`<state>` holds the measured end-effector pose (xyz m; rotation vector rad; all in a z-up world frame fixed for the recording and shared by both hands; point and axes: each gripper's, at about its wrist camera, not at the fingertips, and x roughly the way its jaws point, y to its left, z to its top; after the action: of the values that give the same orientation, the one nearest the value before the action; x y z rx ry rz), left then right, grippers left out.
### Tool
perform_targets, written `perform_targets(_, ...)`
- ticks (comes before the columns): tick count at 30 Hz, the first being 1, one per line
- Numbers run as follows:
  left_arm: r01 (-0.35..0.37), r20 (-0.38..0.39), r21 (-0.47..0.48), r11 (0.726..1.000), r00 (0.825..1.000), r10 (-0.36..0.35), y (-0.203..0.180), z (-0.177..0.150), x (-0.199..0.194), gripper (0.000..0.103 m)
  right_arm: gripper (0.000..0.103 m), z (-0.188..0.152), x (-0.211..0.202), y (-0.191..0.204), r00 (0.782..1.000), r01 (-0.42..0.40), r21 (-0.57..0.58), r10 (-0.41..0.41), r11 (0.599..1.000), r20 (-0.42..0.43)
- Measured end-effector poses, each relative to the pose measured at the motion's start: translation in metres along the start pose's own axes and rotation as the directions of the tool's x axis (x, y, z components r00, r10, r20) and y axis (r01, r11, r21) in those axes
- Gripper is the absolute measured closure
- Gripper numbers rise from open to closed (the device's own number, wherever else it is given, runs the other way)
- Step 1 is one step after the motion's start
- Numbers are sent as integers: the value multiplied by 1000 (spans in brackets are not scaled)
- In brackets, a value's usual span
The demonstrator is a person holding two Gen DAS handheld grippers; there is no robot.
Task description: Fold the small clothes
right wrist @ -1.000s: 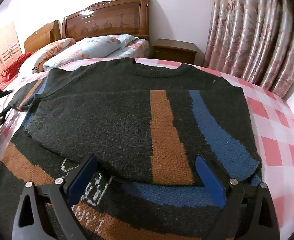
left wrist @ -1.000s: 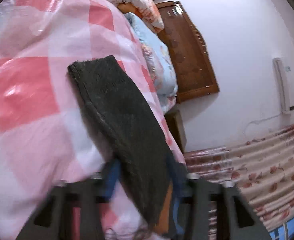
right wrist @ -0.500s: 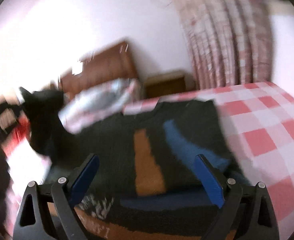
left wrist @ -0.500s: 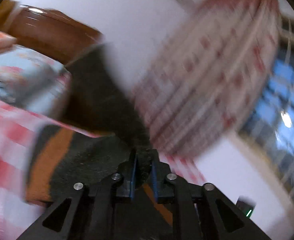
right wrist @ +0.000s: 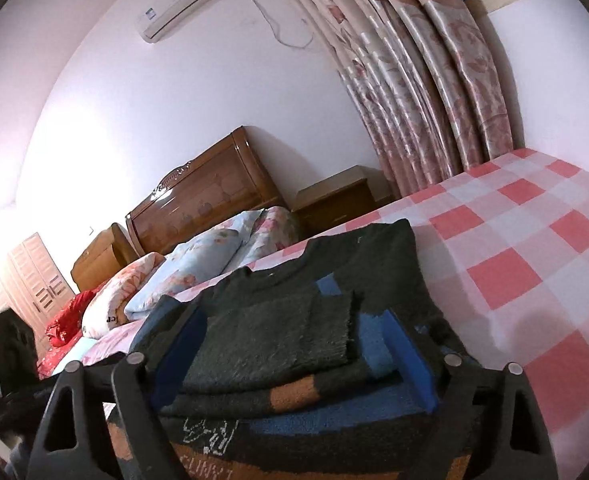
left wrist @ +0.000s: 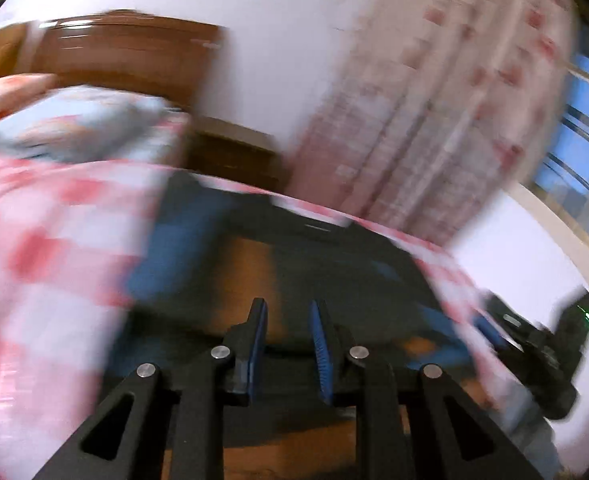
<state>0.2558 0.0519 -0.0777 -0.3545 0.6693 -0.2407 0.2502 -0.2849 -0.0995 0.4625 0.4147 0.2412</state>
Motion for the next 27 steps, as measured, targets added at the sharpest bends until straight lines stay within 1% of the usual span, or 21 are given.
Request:
perform_targets(2, -88, -11, -94, 992, 996, 87, 32, 5, -1, 81, 0, -1, 1, 0, 1000, -1, -2, 1, 1000, -8)
perform_targets(3, -103, -20, -145, 984, 995, 101, 47, 6, 0, 81, 0, -2, 2, 1, 1000, 0, -7, 0, 1000, -12)
perform_targets(5, -130, -36, -183, 975, 991, 125, 62, 4, 3, 81, 0, -2, 2, 2, 1000, 1, -13, -2, 1000, -16)
perform_targets(6, -149, -50, -177, 973, 989, 142, 64, 2, 6, 81, 0, -2, 3, 3, 1000, 4, -14, -4, 1000, -19)
perform_targets(8, -162, -77, -168, 972, 986, 150, 76, -5, 4, 81, 0, -3, 3, 3, 1000, 4, -15, -5, 1000, -25)
perform_targets(10, -183, -89, -162, 970, 981, 170, 76, -8, 8, 81, 0, -3, 12, 5, 997, 5, -23, -7, 1000, -75)
perform_targets(12, -202, -100, -150, 968, 977, 188, 76, -9, 12, 81, 0, -4, 26, 9, 989, 34, -42, -40, 999, -145)
perform_targets(14, -203, -94, -139, 969, 977, 191, 70, 1, 23, 81, 0, -6, 37, 10, 978, 58, -52, -67, 997, -195)
perform_targets(16, -218, -99, -123, 968, 973, 206, 72, 9, 23, 81, 0, -9, 44, 8, 968, 77, -53, -88, 996, -236)
perform_targets(18, -196, -113, -148, 969, 977, 180, 76, 13, 34, 81, 0, -12, 54, 7, 952, 99, -55, -111, 994, -287)
perform_targets(20, -190, -107, -164, 968, 979, 174, 79, 9, 38, 77, 0, -14, 57, 7, 946, 107, -65, -122, 992, -301)
perform_targets(22, -177, -97, -174, 969, 982, 162, 80, 9, 35, 77, 0, -14, 60, 9, 943, 110, -78, -129, 991, -308)
perform_targets(23, -173, -88, -175, 969, 983, 159, 80, 8, 34, 77, 0, -13, 60, 9, 944, 105, -77, -124, 992, -306)
perform_targets(24, -178, -85, -172, 969, 982, 166, 79, 8, 33, 77, 0, -12, 60, 8, 947, 82, -67, -98, 994, -305)
perform_targets(27, -197, -80, -144, 970, 979, 187, 72, 8, 32, 78, 0, -8, 68, 2, 942, 81, -21, -84, 996, -325)
